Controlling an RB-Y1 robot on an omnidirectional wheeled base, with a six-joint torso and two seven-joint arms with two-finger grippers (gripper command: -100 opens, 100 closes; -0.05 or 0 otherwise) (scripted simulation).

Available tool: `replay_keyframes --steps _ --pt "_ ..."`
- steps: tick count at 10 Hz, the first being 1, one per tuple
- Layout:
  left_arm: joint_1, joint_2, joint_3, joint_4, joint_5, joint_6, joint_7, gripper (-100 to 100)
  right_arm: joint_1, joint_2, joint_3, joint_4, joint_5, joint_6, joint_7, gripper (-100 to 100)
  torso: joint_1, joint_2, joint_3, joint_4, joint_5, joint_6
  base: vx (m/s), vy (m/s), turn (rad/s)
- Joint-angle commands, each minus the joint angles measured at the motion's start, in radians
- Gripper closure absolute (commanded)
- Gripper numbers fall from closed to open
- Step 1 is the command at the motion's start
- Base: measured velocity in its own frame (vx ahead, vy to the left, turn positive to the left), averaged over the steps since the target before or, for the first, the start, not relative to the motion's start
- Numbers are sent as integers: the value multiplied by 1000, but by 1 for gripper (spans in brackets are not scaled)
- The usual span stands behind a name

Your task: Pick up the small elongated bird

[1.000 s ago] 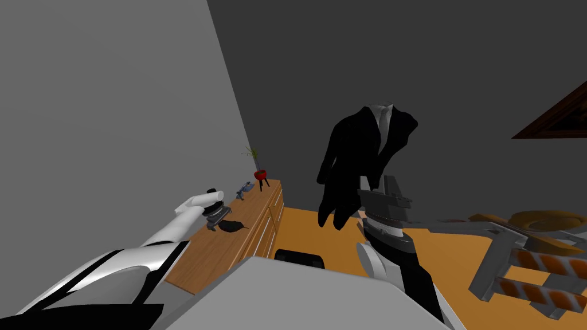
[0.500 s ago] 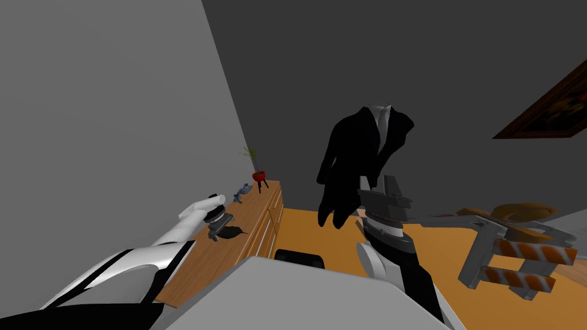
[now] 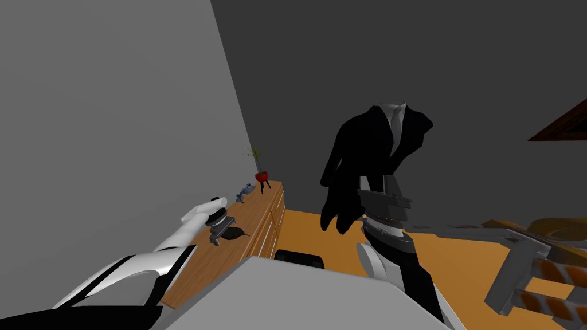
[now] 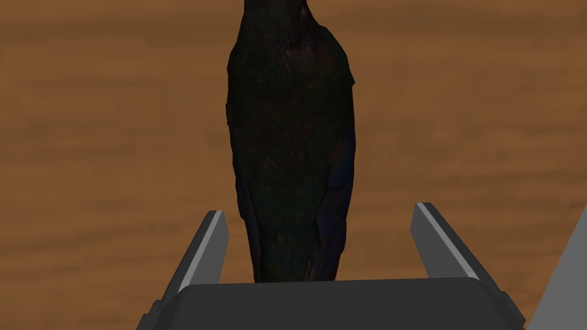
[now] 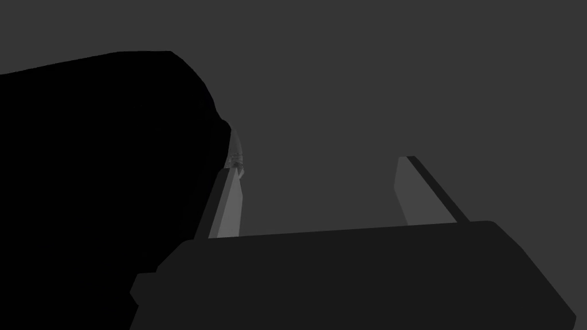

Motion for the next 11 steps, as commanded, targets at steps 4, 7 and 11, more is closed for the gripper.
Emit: replay_keyframes --steps 4,7,11 --pt "66 -69 38 -122 -54 22 -42 -100 0 0 0 0 0 0 0 0 1 0 0 0 0 0 116 -6 169" --pt "96 -98 55 -177 -77 33 -57 -100 0 0 0 0 0 0 0 0 0 2 1 0 0 1 76 -8 101" --pt "100 -103 58 -187 -82 37 -62 100 0 0 0 0 0 0 0 0 1 6 3 1 0 1 35 -4 47"
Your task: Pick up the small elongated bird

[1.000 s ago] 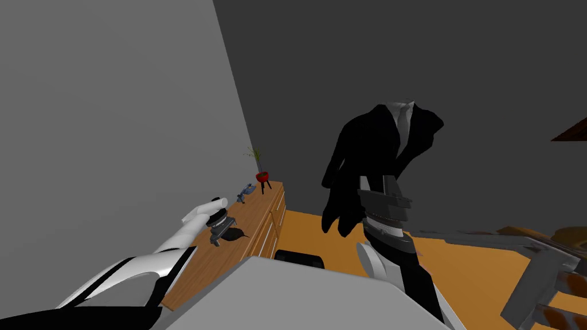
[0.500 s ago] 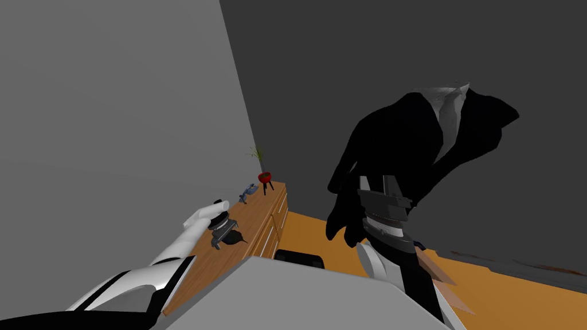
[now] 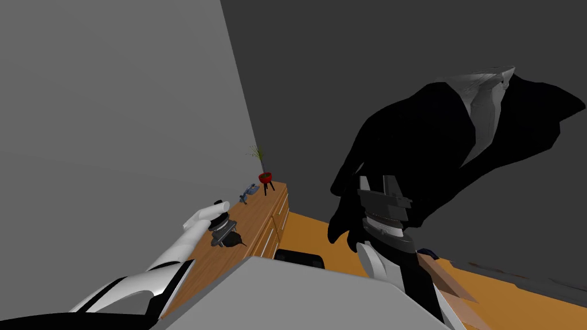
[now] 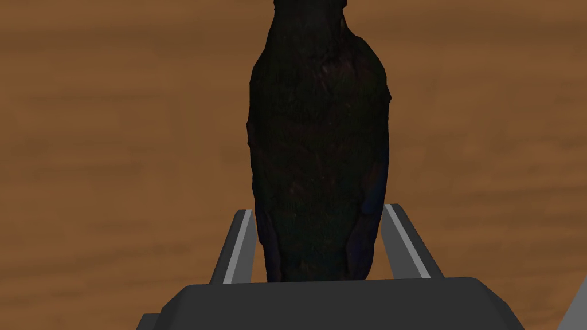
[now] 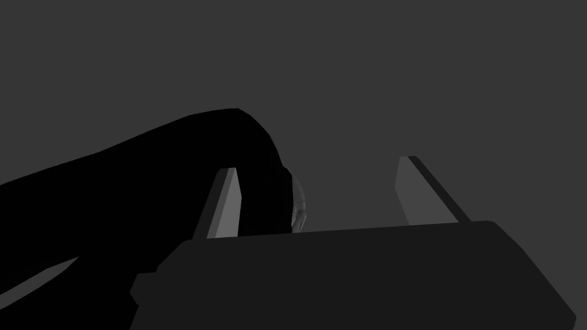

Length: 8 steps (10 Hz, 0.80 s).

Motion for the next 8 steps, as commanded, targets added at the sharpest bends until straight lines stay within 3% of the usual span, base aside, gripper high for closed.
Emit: replay_keyframes --steps 1,3,4,5,8 --pt "0 0 0 0 0 0 0 100 0 0 0 0 0 0 0 0 0 0 0 0 0 0 0 0 0" --pt "0 0 0 0 0 -1 0 100 0 0 0 0 0 0 0 0 0 0 0 0 0 0 0 0 0" --pt "0 0 0 0 0 -1 0 0 0 0 0 0 0 0 0 0 0 0 0 0 0 0 0 0 0" --pt "-20 19 -12 38 17 -11 12 100 0 0 0 0 0 0 0 0 0 0 0 0 0 0 -77 0 -241" --pt "-65 63 -37 120 51 -27 36 100 0 0 0 0 0 0 0 0 2 7 4 1 0 1 -121 16 -186"
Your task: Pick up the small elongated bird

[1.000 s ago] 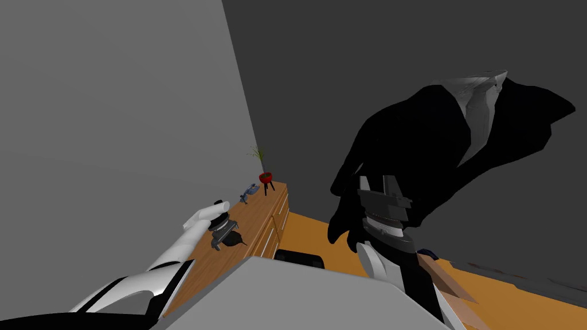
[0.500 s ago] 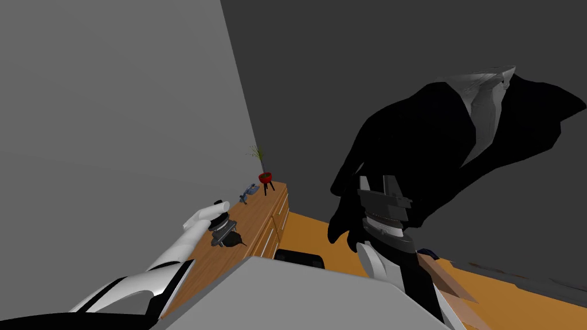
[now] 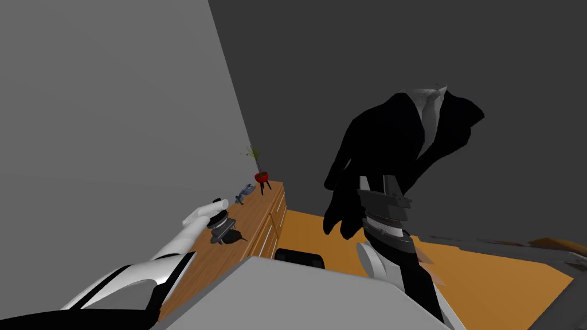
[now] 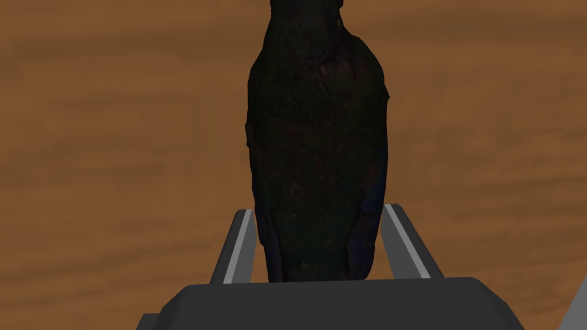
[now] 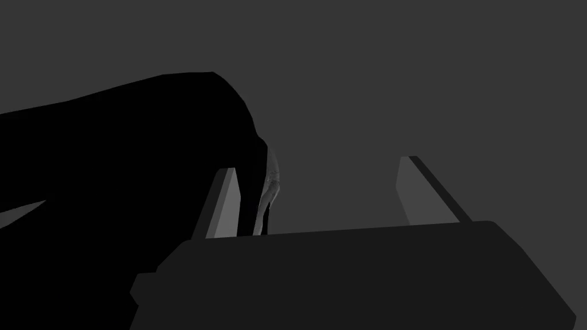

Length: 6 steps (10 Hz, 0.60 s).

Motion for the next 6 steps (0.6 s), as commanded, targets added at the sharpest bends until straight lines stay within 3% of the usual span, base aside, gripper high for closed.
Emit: replay_keyframes --steps 1,5,6 --pt "-28 24 -15 49 18 -10 14 100 0 0 0 0 0 0 0 0 0 0 0 0 0 0 -119 6 -169" --pt "-88 82 -48 159 63 -33 46 100 0 0 0 0 0 0 0 0 -2 0 0 0 -1 -1 -108 -3 -166" --pt "-77 71 -44 142 55 -30 39 100 0 0 0 0 0 0 0 0 -2 -1 0 0 -1 0 -40 -1 -38"
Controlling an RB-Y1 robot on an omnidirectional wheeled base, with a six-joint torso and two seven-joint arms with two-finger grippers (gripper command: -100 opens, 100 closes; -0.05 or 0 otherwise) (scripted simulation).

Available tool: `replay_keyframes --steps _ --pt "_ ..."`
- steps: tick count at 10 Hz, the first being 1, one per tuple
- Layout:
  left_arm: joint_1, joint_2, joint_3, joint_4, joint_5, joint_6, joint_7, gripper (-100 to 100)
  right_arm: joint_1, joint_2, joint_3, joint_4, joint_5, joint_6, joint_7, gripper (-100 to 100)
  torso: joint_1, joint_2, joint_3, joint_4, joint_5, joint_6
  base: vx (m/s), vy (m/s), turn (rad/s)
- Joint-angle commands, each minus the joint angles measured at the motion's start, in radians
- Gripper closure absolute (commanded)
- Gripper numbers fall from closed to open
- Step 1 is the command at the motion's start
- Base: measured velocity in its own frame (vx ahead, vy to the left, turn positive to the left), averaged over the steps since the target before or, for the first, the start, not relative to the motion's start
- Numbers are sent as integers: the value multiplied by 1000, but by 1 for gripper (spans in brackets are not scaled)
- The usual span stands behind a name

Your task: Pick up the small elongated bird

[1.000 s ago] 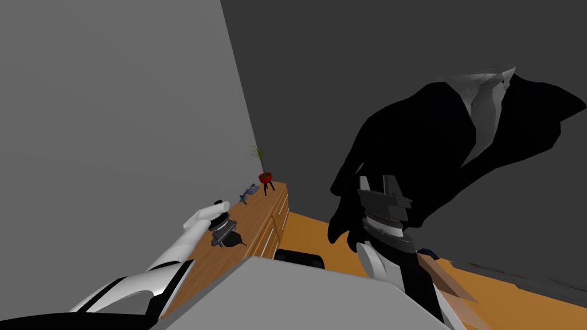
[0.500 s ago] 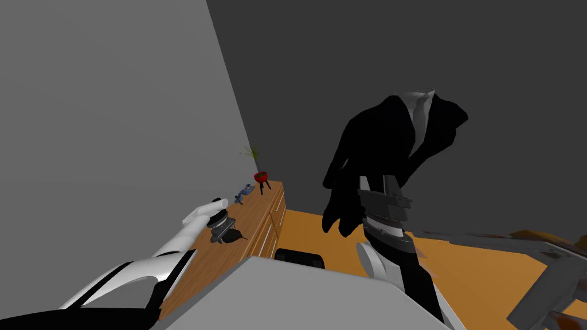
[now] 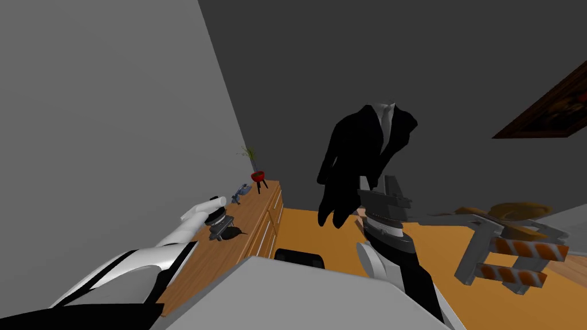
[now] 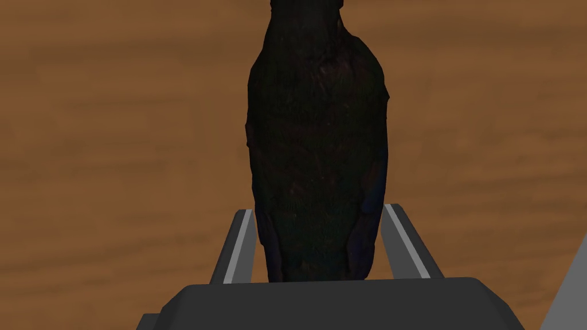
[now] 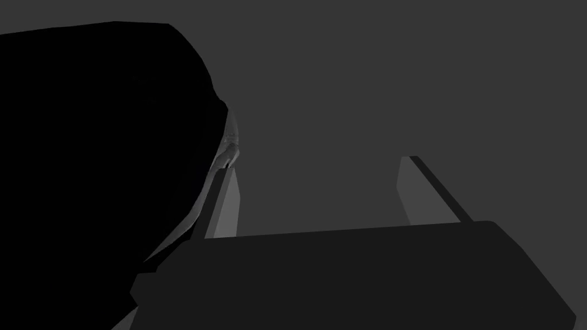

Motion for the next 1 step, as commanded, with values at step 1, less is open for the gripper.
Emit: replay_keyframes --steps 1 --pt "0 0 0 0 0 0 0 0 0 0 0 0 0 0 0 0 0 0 0 0 0 0 -7 -1 8"
